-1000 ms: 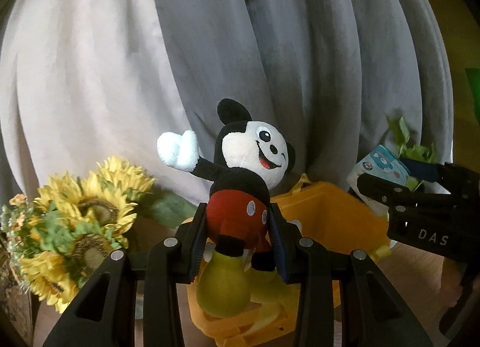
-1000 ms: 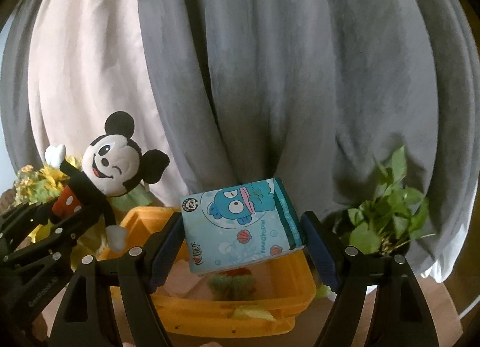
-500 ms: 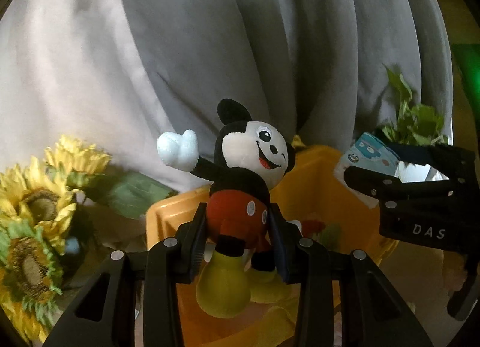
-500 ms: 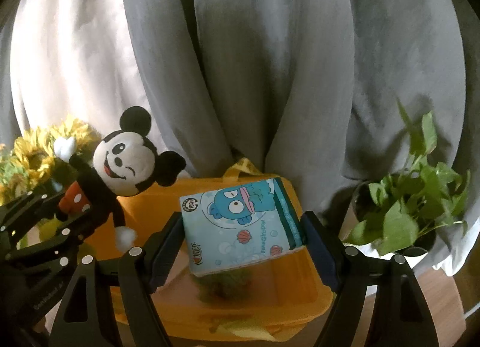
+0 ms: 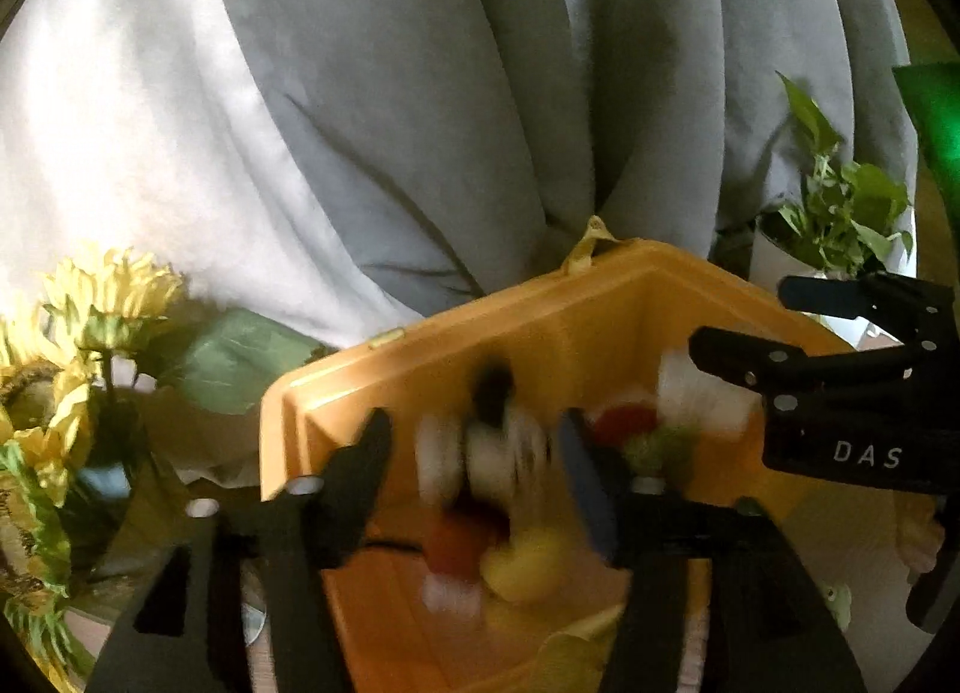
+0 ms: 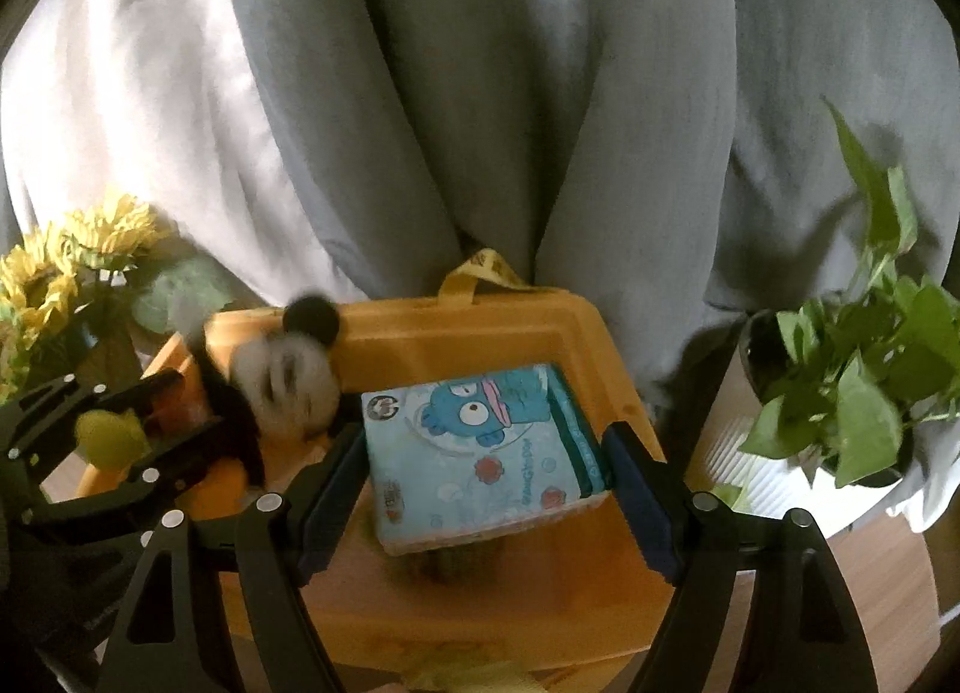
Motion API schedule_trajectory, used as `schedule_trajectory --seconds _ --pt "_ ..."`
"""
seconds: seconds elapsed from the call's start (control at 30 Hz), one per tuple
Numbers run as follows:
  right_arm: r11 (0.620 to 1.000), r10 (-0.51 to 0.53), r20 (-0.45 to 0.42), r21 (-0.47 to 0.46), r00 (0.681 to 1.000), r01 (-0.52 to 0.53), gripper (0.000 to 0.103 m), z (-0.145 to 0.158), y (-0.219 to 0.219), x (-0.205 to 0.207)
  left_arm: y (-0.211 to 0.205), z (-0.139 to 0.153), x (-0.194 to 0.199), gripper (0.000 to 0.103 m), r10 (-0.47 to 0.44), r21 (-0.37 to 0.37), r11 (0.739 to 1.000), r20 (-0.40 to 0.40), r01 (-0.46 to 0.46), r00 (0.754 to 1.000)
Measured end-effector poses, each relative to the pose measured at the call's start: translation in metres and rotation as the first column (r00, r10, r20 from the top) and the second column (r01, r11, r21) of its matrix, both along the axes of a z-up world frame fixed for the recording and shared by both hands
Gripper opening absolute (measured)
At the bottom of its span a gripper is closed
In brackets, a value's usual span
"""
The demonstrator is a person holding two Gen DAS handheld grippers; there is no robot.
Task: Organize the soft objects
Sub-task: 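Open both grippers to drop Mickey and the tissue pack into the crate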
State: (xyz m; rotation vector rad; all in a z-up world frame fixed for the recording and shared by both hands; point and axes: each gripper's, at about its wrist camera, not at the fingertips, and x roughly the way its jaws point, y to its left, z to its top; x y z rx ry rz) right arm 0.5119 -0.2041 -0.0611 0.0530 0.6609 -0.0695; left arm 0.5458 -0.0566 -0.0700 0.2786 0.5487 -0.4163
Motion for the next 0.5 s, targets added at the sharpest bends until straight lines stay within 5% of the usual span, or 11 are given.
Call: schedule_trajectory --seconds 0.5 --pt "0.999 -0.033 0.056 0.027 0.998 0.032 0.085 0.021 -0.004 -0.029 0.021 0.032 -0.035 0.062 0.135 -0.090 0.987 0.013 -0.134 0.991"
